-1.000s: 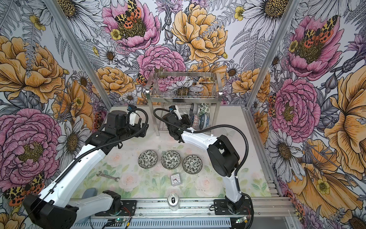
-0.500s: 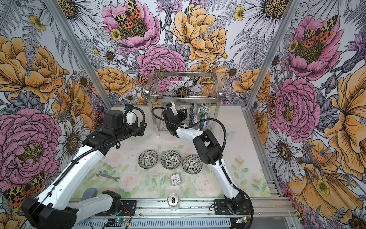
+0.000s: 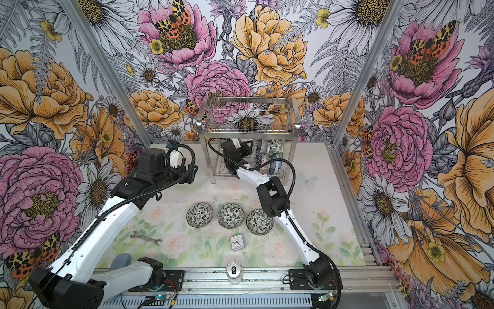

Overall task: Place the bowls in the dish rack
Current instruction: 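Lower the pale green bowl into the rack slot beside the leaf-print bowl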

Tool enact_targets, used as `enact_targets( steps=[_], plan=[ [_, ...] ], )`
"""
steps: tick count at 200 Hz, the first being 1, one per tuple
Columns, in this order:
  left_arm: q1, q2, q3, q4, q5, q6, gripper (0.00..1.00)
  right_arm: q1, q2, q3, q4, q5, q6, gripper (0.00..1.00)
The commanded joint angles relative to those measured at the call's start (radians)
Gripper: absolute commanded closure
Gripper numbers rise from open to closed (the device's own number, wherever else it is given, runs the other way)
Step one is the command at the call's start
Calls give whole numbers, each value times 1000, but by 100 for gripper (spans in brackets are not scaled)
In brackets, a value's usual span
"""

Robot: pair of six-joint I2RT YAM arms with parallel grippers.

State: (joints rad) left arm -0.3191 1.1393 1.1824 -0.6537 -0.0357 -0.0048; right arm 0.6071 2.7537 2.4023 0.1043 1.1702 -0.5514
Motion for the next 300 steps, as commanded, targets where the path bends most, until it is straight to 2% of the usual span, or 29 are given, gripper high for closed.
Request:
enact_targets(
  steps=[1, 114, 161, 195, 300],
  plan=[
    [9, -10, -13, 19, 22, -20, 1, -8, 47, 102, -35, 6, 1, 100],
    [11, -3, -13, 19, 31, -18, 1, -38, 84, 122, -133, -5, 39, 100],
    [10, 0, -12, 19, 32, -19, 1, -24, 59, 96, -194, -91, 76, 100],
    [9, 2, -13, 19, 33, -18, 1, -12, 32, 74, -209, -132, 104, 83],
    [9, -4, -13, 19, 38, -21, 1, -12, -19, 48, -256, -164, 160, 72]
  ],
)
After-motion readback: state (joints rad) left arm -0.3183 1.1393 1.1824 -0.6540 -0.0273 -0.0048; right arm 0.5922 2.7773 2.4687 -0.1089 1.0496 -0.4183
